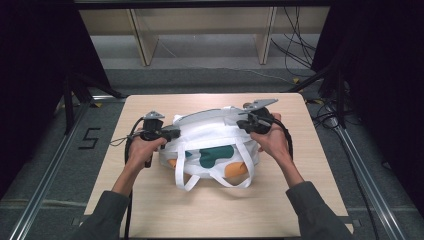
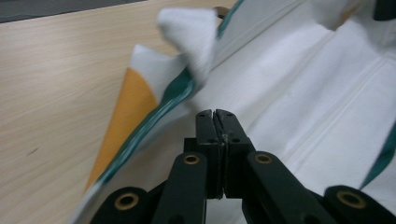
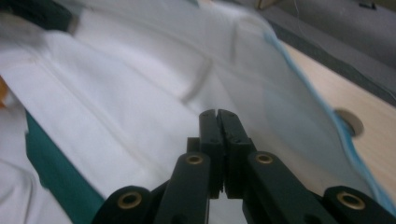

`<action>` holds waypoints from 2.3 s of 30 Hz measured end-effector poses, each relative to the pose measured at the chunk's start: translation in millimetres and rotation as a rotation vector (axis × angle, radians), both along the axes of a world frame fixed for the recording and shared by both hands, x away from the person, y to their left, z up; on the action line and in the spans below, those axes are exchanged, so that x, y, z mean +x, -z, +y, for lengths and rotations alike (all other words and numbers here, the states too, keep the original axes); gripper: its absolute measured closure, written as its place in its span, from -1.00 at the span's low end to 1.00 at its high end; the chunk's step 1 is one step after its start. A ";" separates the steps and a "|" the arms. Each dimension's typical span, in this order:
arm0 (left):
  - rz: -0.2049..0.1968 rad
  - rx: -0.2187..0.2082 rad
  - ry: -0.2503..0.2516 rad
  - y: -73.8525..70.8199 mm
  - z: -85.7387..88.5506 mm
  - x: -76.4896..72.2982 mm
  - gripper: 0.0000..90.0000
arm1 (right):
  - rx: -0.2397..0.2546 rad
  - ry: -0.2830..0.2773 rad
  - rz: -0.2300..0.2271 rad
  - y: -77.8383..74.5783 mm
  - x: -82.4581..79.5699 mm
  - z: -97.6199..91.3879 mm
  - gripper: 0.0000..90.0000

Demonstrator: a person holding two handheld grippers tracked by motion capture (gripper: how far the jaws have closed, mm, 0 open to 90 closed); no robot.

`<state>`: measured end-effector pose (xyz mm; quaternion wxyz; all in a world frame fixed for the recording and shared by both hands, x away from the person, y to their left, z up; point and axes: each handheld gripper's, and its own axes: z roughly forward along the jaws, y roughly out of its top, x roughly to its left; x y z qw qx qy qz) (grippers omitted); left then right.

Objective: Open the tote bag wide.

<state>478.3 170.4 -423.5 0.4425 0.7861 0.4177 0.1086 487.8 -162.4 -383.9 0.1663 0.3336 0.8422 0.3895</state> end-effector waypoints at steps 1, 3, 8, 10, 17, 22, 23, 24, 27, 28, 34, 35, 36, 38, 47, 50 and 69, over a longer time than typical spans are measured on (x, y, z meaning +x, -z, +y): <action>-0.005 0.002 0.009 -1.4 -3.5 1.3 0.97 | -0.013 -0.001 0.001 -1.5 4.3 6.3 1.00; 0.006 0.002 0.023 -3.5 -11.1 3.4 0.97 | -0.014 -0.012 -0.009 2.2 13.7 19.6 1.00; 0.032 0.032 0.042 0.0 -14.5 13.7 0.96 | -0.106 -0.084 0.102 18.3 20.7 30.8 1.00; 0.053 0.014 0.034 4.3 -15.6 19.2 0.98 | -0.087 -0.105 0.123 19.5 14.6 27.9 1.00; 0.067 0.038 -0.004 1.0 -23.4 36.2 0.98 | -0.106 -0.208 0.174 32.7 -23.4 18.6 1.00; 0.065 0.101 -0.030 1.8 -28.0 47.2 0.99 | -0.168 -0.319 0.172 47.2 -55.3 16.6 1.00; 0.067 0.089 -0.032 3.5 -28.7 48.2 0.99 | -0.165 -0.291 0.209 52.9 -65.2 17.6 1.00; 0.071 0.082 -0.031 4.2 -30.1 47.9 0.99 | -0.188 -0.334 0.170 58.0 -65.1 16.5 1.00; 0.041 0.098 -0.030 2.4 -32.3 42.9 0.99 | -0.163 -0.301 0.237 60.5 -70.9 16.6 1.00; 0.028 0.093 -0.002 -0.9 -32.4 34.4 0.98 | -0.162 -0.295 0.171 56.1 -66.1 15.7 1.00; 0.003 0.085 0.096 -3.2 -32.8 2.2 0.95 | -0.070 -0.255 0.062 25.9 -58.1 24.5 1.00; 0.000 0.084 0.104 -2.2 -33.1 -1.2 0.95 | -0.074 -0.265 0.048 21.7 -55.3 28.5 1.00; 0.000 0.084 0.104 -2.2 -33.1 -1.2 0.95 | -0.074 -0.265 0.048 21.7 -55.3 28.5 1.00; 0.019 0.066 0.128 1.9 -32.3 -7.3 0.95 | -0.103 -0.265 0.034 19.3 -47.0 45.2 1.00; 0.080 0.047 0.170 16.8 -26.8 -20.8 0.97 | -0.214 -0.200 0.038 35.6 -12.2 73.7 1.00; 0.092 0.072 0.214 24.1 -26.6 -35.4 0.98 | -0.253 -0.145 0.046 32.7 3.7 76.8 1.00; 0.047 0.085 0.238 32.0 -25.1 -64.0 0.95 | -0.296 0.110 0.152 42.7 76.1 66.8 1.00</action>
